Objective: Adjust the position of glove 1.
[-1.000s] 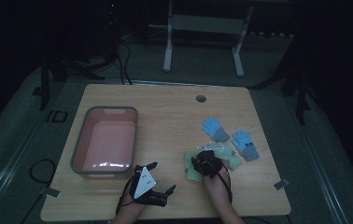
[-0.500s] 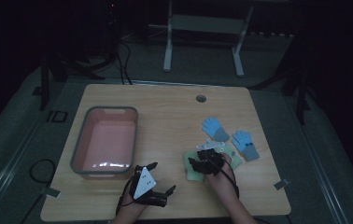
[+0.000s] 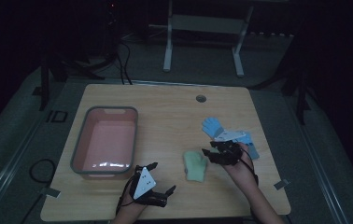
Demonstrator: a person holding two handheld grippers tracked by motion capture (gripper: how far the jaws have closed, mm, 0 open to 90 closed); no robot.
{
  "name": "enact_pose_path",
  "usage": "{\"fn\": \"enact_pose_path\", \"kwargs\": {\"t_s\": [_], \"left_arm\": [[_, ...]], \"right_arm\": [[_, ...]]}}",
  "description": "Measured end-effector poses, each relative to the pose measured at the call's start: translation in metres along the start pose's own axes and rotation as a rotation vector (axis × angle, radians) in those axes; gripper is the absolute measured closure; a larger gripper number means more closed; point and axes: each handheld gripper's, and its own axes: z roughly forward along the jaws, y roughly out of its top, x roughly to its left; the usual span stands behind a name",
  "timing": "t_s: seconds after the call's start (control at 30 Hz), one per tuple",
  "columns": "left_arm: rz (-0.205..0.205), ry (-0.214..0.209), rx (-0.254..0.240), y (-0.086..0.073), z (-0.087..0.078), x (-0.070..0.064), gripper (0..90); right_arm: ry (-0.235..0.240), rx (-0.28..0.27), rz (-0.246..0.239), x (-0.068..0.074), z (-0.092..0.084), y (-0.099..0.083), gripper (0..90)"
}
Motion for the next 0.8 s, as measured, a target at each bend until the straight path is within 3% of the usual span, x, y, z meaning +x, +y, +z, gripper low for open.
{"fn": "enact_pose_path", "kwargs": {"t_s": [0.23,0.37,0.6,0.8], "left_arm": [[-0.002,0.000,0.001,0.000,0.000,0.000,1.2],[0.000,0.002,0.000,0.000,0.000,0.000,1.2],[0.004,0.003,0.000,0.000,0.000,0.000,1.2],[0.006,0.003,0.000,0.000,0.000,-0.001,1.2]], "right_arm": [[0.016,-0.012,0.005,-0.037,-0.014,-0.010,53.1],[0.022,-0.011,-0.039,-0.052,-0.020,-0.016,53.3],[0.071,-0.015,-0.089,-0.071,-0.023,-0.021,55.9],[0.084,0.002,-0.084,-0.076,-0.008,-0.030,56.5]]}}
